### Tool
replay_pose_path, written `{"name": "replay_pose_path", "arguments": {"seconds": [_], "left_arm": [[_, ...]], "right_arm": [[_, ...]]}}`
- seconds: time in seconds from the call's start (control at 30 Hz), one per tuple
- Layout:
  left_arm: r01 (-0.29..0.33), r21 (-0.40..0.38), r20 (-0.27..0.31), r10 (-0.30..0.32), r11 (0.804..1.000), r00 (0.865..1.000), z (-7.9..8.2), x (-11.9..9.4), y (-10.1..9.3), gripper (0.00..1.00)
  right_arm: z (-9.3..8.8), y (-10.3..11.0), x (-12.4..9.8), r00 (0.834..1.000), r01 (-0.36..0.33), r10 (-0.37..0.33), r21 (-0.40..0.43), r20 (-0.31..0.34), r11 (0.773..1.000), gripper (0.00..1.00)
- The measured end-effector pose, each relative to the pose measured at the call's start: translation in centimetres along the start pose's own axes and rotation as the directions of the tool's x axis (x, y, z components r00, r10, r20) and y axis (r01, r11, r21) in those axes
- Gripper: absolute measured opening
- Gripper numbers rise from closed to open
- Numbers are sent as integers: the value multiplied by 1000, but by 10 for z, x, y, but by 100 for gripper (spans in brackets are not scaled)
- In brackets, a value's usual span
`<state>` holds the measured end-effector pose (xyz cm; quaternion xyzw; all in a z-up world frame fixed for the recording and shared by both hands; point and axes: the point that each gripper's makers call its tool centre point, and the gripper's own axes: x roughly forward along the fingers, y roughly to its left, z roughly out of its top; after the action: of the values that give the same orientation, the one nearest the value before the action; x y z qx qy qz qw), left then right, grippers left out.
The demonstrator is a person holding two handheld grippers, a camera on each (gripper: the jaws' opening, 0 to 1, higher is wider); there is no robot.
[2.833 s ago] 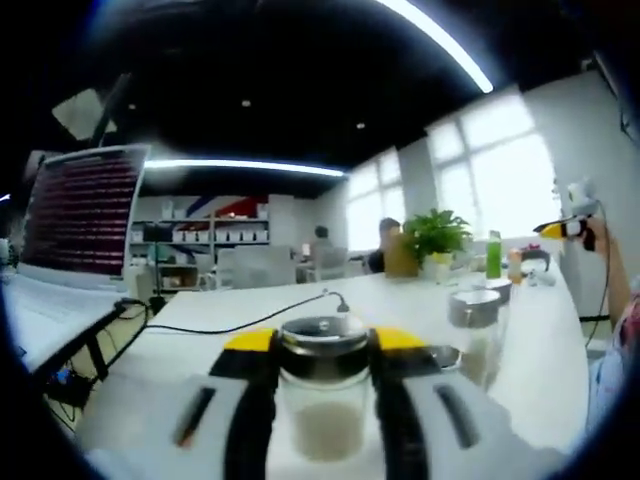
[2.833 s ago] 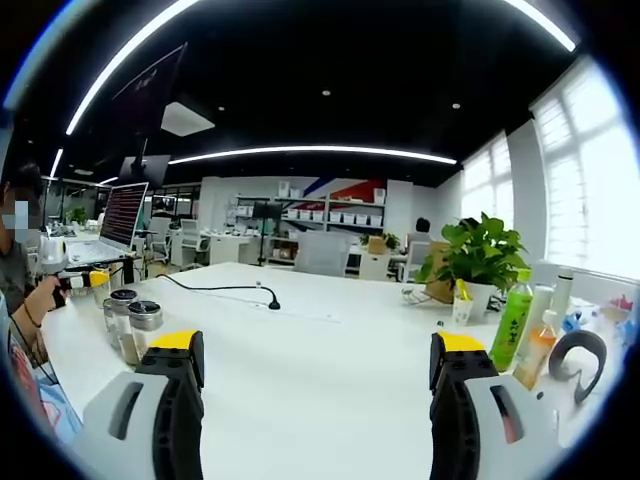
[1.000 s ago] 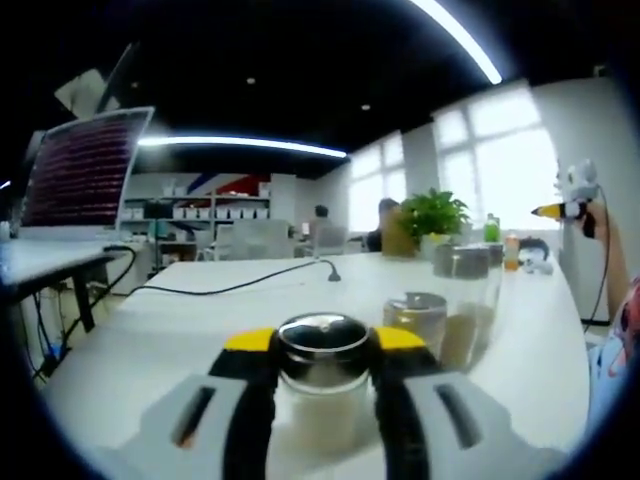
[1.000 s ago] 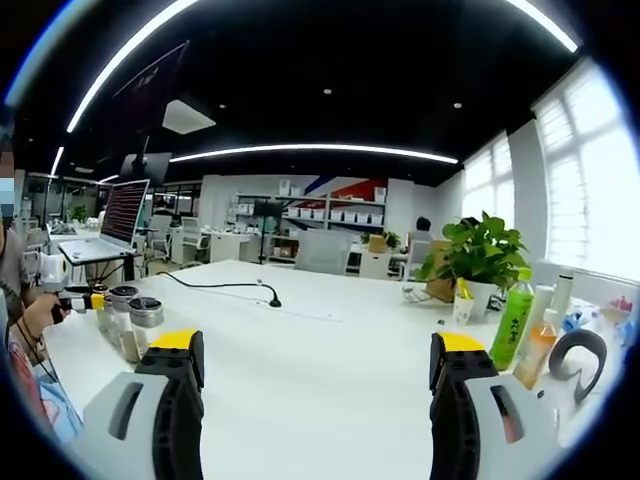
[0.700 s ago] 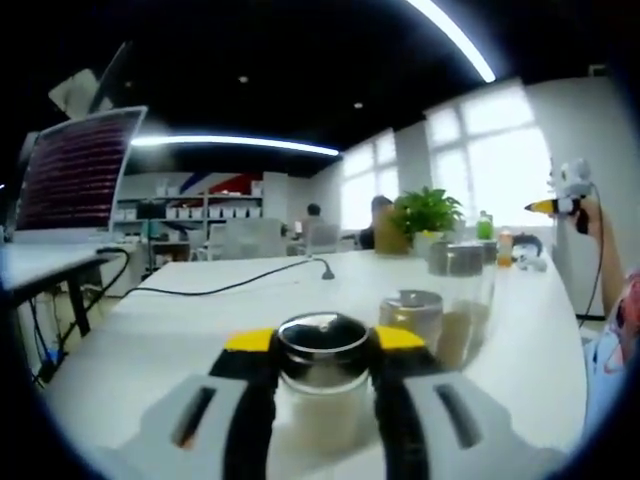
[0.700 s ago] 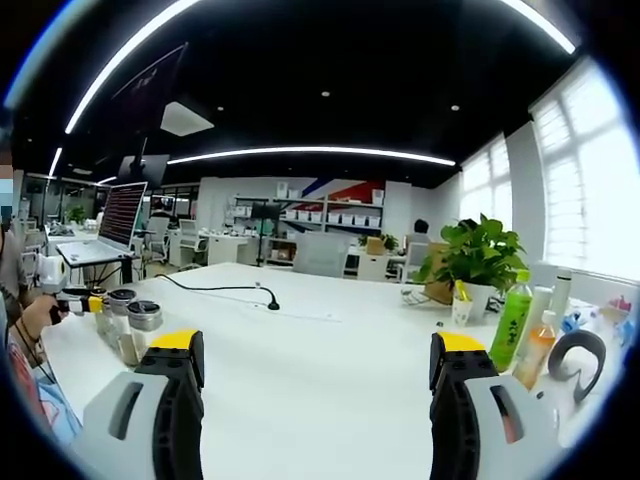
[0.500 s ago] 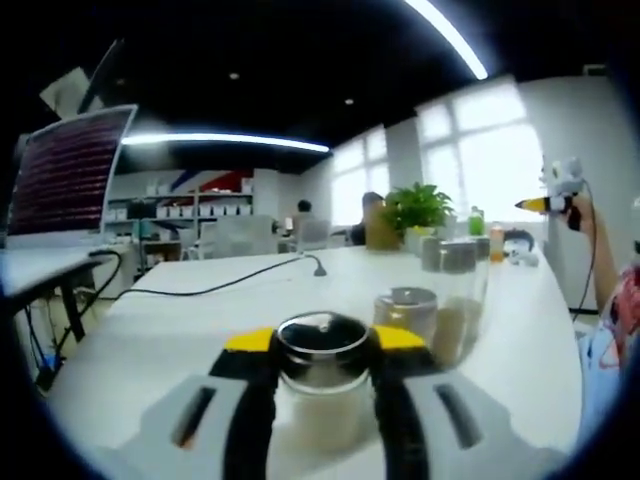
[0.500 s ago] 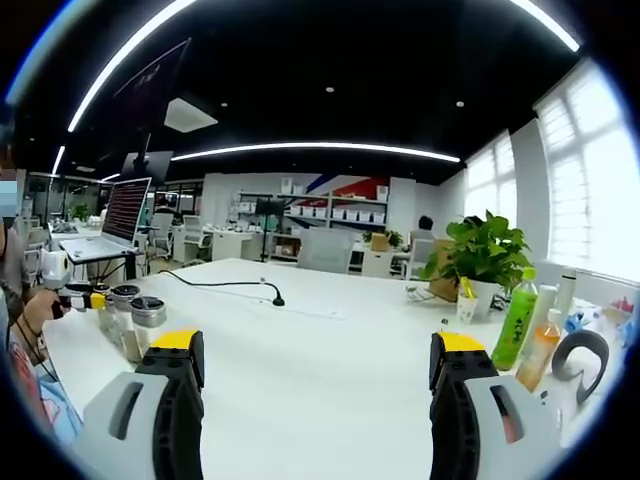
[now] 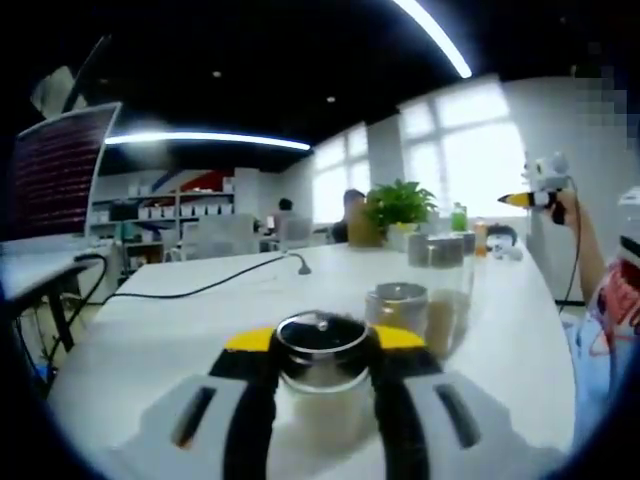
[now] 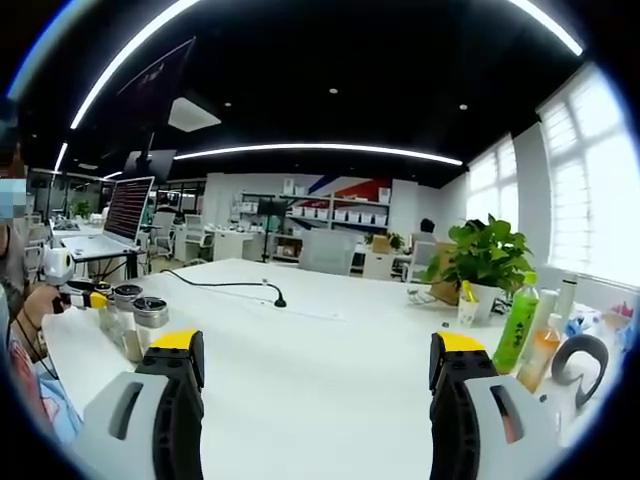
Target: Rotate the seasoning bottle until the label or dispensing opening points toward the visible target arrow and the bottle remains upright within the marked orientation range
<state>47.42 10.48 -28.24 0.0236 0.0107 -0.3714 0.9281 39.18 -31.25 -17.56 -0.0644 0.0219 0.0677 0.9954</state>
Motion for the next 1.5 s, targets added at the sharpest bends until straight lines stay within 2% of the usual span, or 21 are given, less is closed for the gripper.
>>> {"name": "replay_pose_path", "arguments": {"seconds": [0.43, 0.67, 0.83, 0.93, 1.1, 1.5], "left_arm": [[87, 19, -7, -87, 996, 996, -1, -2, -3, 37], [149, 16, -25, -149, 989, 989, -1, -1, -5, 37], [205, 20, -36, -204, 979, 978, -2, -2, -7, 37], [225, -1, -38, -225, 974, 974, -2, 0, -7, 37], [256, 14, -57, -255, 966, 965, -3, -1, -9, 37], [353, 22, -85, -350, 935, 933, -4, -3, -12, 37]], "right_arm": [[0, 1, 0, 1000, 1, -1, 1, 0, 1000, 97], [0, 0, -2, 1000, 3, -3, -3, 0, 1000, 97], [0, -3, -3, 1000, 8, -8, 0, 0, 1000, 97], [0, -2, -2, 1000, 5, -5, 6, 0, 1000, 97], [-4, 1, 3, 1000, -2, 3, 22, -12, 1000, 97], [-7, 3, 5, 1000, -9, 10, 15, -21, 1000, 97]]}}
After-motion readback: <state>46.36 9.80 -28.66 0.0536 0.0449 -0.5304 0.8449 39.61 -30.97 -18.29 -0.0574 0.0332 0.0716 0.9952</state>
